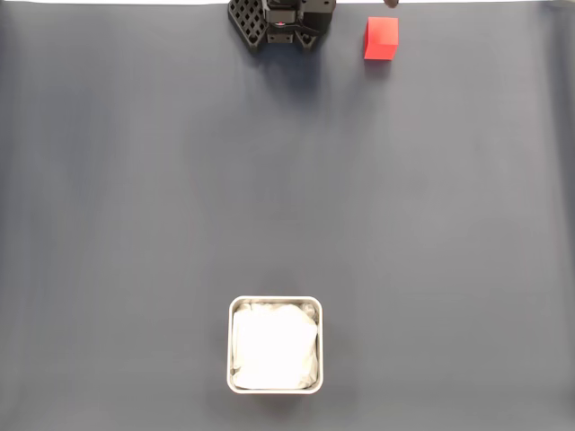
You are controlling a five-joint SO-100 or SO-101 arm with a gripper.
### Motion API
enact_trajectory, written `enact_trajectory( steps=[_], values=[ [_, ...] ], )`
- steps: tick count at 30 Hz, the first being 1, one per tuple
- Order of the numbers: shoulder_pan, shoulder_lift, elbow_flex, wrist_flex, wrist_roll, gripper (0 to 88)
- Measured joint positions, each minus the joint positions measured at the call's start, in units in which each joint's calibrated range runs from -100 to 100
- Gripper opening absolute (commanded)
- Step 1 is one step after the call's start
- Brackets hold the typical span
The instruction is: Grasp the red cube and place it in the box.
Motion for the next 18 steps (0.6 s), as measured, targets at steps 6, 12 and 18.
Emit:
enact_trajectory(
  steps=[6,12,18],
  values=[
    [1.85,0.00,3.71,-3.42,1.32,28.4],
    [3.12,-1.13,7.59,-5.81,2.34,30.2],
    [3.86,-2.61,11.21,-7.72,3.08,31.3]
  ],
)
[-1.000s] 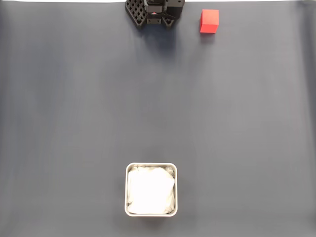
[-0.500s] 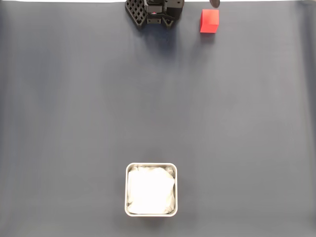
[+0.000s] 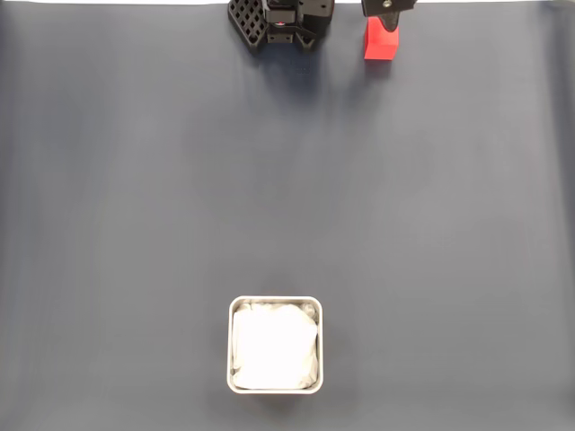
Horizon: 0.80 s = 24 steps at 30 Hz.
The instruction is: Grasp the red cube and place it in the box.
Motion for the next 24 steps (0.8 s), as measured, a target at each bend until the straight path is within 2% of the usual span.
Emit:
enact_trajectory(
  steps=[24],
  values=[
    [2.82,-1.91,10.94,-7.40,0.83,32.2]
  ],
)
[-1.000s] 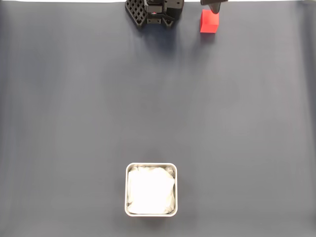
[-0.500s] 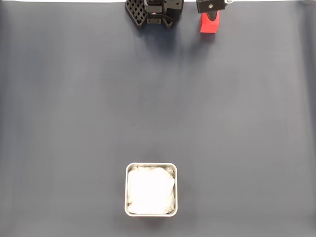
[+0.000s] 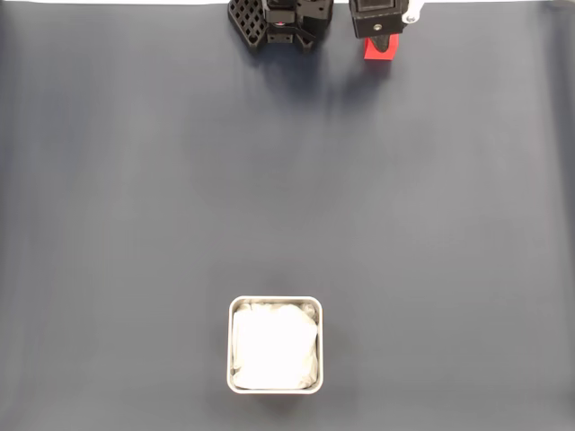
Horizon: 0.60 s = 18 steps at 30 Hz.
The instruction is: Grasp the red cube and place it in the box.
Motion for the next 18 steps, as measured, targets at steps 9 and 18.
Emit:
enact_trajectory(
  steps=[9,18],
  values=[
    [1.63,0.00,2.08,-2.70,0.68,32.3],
    [1.63,0.00,4.07,-4.38,0.88,32.4]
  ],
)
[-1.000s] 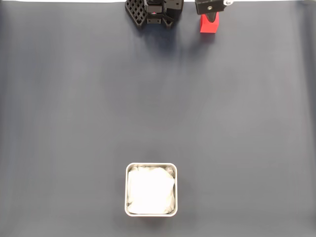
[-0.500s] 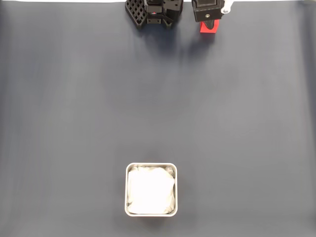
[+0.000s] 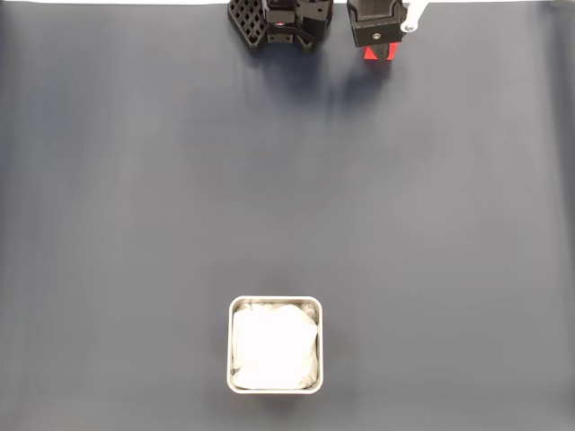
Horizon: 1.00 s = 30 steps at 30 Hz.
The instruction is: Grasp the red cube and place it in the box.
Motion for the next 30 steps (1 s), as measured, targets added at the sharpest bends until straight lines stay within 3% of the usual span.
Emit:
enact_trajectory(
  steps=[19,30],
  values=[
    [0.00,-0.35,1.99,-0.72,0.29,31.8],
    [0.00,-0.52,2.62,-0.80,0.29,24.5]
  ],
)
